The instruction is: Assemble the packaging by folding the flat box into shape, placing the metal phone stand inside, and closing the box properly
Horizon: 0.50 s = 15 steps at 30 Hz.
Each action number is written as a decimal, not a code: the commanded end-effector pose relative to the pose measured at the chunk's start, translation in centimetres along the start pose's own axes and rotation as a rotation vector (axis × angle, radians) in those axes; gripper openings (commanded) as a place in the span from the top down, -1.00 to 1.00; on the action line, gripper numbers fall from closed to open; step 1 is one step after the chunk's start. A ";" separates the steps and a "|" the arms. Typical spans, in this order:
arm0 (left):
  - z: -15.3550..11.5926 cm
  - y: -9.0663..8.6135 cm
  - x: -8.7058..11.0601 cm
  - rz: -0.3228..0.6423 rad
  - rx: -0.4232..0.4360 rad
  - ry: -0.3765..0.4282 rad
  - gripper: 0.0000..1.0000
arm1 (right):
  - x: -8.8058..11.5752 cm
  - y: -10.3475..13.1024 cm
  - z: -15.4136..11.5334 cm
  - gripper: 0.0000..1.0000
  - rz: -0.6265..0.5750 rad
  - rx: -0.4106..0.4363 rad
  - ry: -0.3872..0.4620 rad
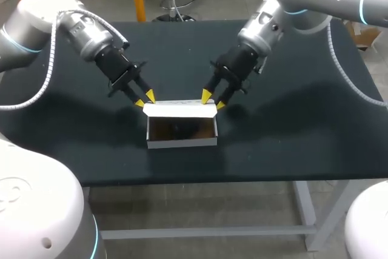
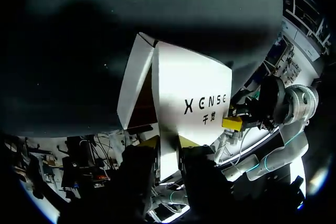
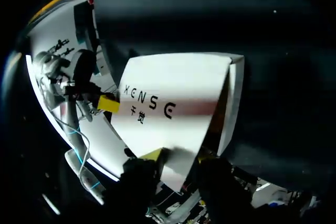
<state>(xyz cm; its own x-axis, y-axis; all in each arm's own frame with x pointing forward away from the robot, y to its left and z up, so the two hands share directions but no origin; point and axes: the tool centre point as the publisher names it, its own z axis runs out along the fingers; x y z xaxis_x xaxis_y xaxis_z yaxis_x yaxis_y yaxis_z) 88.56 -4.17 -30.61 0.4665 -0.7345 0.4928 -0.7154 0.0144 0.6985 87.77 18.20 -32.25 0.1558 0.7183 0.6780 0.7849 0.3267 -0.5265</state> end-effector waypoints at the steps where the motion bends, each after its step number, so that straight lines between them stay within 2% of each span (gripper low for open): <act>1: 0.9 -0.3 0.3 0.002 -0.002 0.003 1.00 | 0.7 0.8 0.3 0.24 -0.002 0.019 0.001; 15: 2.0 0.0 -0.5 0.014 0.024 -0.023 1.00 | 0.3 1.1 0.6 0.21 -0.007 0.034 -0.001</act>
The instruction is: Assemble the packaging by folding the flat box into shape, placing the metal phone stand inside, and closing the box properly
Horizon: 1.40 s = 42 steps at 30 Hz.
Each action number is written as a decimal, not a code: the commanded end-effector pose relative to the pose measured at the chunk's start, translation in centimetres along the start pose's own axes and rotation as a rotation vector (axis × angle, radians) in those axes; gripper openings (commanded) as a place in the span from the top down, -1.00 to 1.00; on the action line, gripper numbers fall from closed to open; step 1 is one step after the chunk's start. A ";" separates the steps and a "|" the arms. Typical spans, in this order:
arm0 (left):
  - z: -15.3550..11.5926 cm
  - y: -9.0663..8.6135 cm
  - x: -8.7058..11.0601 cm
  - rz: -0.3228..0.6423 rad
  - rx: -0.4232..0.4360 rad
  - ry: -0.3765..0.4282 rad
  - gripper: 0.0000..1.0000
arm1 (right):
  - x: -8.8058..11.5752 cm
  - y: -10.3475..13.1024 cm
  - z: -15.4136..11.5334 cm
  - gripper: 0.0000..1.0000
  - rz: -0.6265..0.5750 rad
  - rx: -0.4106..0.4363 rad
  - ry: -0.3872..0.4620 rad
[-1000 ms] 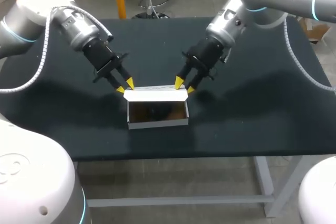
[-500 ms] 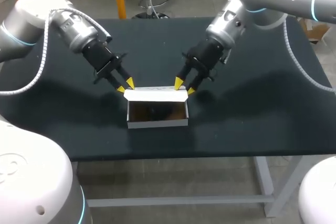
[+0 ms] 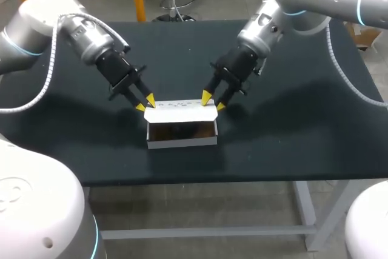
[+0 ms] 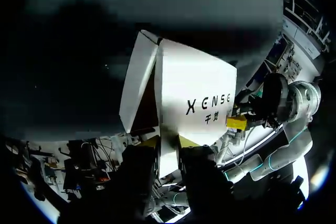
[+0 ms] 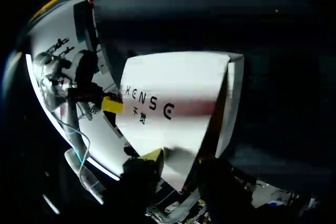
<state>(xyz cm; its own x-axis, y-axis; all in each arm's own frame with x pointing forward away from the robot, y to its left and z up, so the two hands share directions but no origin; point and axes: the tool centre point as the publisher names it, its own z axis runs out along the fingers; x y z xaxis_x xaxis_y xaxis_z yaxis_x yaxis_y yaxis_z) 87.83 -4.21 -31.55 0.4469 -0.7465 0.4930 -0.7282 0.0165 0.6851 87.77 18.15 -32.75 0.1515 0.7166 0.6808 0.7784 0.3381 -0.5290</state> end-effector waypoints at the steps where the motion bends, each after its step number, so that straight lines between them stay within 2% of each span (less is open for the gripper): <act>1: 1.2 0.2 0.3 0.001 0.012 -0.007 1.00 | 0.6 0.8 0.3 0.20 -0.002 0.022 -0.002; 17: 1.4 -0.3 -0.6 -0.008 0.032 -0.059 1.00 | 0.3 1.0 0.8 0.14 0.003 0.024 -0.012; 25: 1.1 -0.8 -0.4 0.001 0.044 -0.091 0.89 | 0.2 0.9 0.9 0.12 0.007 0.020 -0.015; 33: 1.0 -1.1 0.1 0.021 0.067 -0.131 0.89 | 0.2 0.7 1.0 0.14 0.004 0.015 -0.021; 42: 1.6 -1.4 -0.3 0.029 0.078 -0.163 0.81 | 0.0 0.5 1.1 0.14 0.004 0.011 -0.023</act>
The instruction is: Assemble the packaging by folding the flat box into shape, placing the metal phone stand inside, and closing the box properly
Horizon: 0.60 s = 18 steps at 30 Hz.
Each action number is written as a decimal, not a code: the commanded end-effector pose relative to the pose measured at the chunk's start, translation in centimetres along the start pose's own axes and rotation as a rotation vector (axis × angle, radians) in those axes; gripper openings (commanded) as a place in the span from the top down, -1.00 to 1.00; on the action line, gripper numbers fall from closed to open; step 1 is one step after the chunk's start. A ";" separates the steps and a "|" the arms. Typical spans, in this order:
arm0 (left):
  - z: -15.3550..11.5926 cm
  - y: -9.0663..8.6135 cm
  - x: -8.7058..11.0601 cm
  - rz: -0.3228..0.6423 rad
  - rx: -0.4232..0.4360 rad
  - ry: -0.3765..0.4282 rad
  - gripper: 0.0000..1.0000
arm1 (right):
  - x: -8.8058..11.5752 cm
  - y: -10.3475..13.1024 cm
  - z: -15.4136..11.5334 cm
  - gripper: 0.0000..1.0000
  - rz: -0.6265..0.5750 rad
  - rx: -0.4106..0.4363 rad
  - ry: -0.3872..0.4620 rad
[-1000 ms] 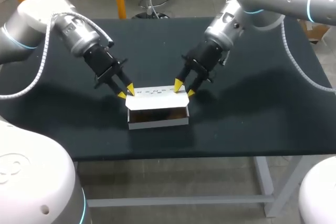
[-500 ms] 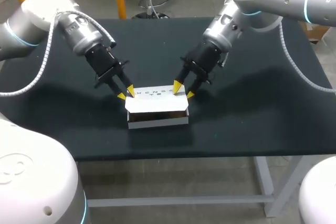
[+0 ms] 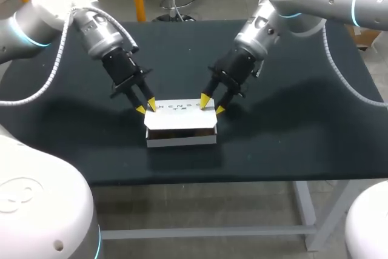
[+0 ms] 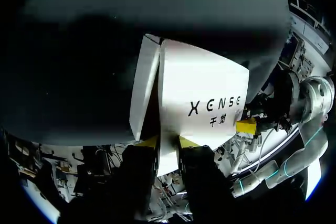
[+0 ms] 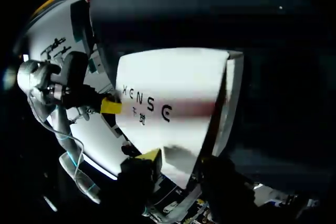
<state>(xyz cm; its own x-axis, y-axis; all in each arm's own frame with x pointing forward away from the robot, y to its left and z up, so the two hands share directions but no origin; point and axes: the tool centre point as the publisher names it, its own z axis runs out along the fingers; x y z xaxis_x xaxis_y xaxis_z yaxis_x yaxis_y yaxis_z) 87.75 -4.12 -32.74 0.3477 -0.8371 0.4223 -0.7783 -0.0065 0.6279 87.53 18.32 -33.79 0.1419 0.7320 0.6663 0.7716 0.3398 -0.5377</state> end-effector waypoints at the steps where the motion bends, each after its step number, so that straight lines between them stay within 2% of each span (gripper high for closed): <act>1: 1.1 -0.6 0.5 -0.001 0.009 -0.017 0.80 | 0.6 0.1 0.4 0.13 -0.002 0.001 -0.001; 11: 1.3 -0.3 0.0 -0.015 0.037 -0.036 0.66 | 0.2 0.1 0.5 0.11 -0.001 0.002 -0.001; 18: 1.4 0.1 -0.2 -0.006 0.056 -0.051 0.36 | 0.3 -0.2 0.4 0.09 -0.006 -0.008 -0.006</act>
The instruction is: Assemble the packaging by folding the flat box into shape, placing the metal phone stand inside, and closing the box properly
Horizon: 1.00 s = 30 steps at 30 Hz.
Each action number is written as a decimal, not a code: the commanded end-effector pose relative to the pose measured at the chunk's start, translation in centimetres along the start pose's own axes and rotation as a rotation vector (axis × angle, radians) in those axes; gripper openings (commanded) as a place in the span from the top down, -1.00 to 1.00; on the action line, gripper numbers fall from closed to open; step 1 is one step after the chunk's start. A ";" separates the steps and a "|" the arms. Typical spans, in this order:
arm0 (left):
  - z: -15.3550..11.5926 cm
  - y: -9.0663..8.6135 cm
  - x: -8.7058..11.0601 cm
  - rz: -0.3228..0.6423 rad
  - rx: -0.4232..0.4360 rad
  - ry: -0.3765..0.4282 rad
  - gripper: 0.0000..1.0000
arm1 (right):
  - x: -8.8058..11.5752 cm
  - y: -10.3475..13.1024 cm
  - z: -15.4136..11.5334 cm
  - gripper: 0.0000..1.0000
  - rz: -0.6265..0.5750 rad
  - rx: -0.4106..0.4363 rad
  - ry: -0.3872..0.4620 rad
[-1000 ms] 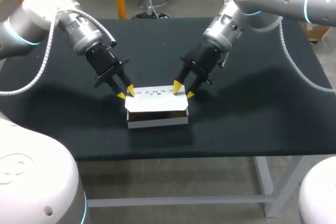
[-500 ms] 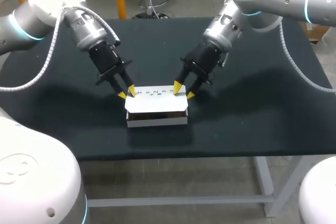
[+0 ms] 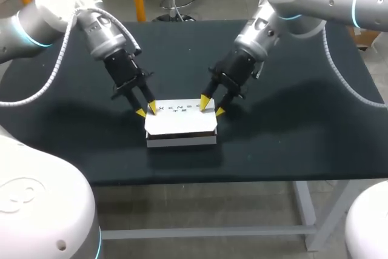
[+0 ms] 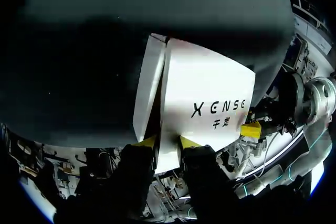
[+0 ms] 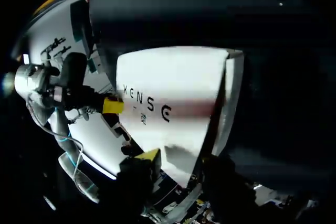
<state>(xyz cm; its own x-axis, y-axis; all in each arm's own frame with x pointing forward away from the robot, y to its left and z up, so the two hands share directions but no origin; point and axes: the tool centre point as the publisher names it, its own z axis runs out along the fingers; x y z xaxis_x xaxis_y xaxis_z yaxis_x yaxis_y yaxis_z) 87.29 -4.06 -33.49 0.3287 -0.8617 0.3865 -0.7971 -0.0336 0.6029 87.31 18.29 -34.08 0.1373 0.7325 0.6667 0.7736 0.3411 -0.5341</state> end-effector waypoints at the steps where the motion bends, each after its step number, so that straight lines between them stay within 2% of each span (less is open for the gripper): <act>1: 0.7 0.2 0.3 0.003 0.019 -0.004 0.36 | 0.5 -0.2 0.2 0.09 -0.005 -0.007 -0.005; 13: 0.1 0.7 0.0 0.022 0.062 -0.014 0.29 | 0.2 0.2 0.4 0.07 -0.011 -0.011 -0.015; 20: -0.9 1.1 -0.3 0.041 0.101 0.009 0.16 | -0.3 0.4 0.4 0.08 -0.009 -0.009 -0.015; 22: -1.2 1.2 -0.4 0.045 0.112 0.015 0.04 | -0.3 0.4 0.4 0.08 -0.010 -0.008 -0.015; 24: -1.6 1.4 -0.4 0.048 0.124 0.021 -0.16 | -0.3 0.4 0.3 0.08 -0.012 -0.009 -0.014; 28: -1.8 1.5 -0.4 0.056 0.134 0.018 -0.35 | -0.3 0.5 0.3 0.08 -0.015 -0.010 -0.013; 29: -1.9 1.6 -0.4 0.059 0.138 0.017 -0.55 | -0.3 0.5 0.3 0.08 -0.015 -0.010 -0.014; 30: -2.0 1.6 -0.4 0.062 0.141 0.017 -0.67 | -0.3 0.6 0.3 0.08 -0.015 -0.009 -0.013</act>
<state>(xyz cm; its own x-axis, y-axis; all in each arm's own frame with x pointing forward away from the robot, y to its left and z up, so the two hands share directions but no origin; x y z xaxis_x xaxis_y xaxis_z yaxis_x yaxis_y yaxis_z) 87.40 -2.88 -31.78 0.2866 -0.8538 0.4347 -0.8680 -0.0393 0.4951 87.24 18.29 -34.59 0.1188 0.7356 0.6669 0.7849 0.3418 -0.5168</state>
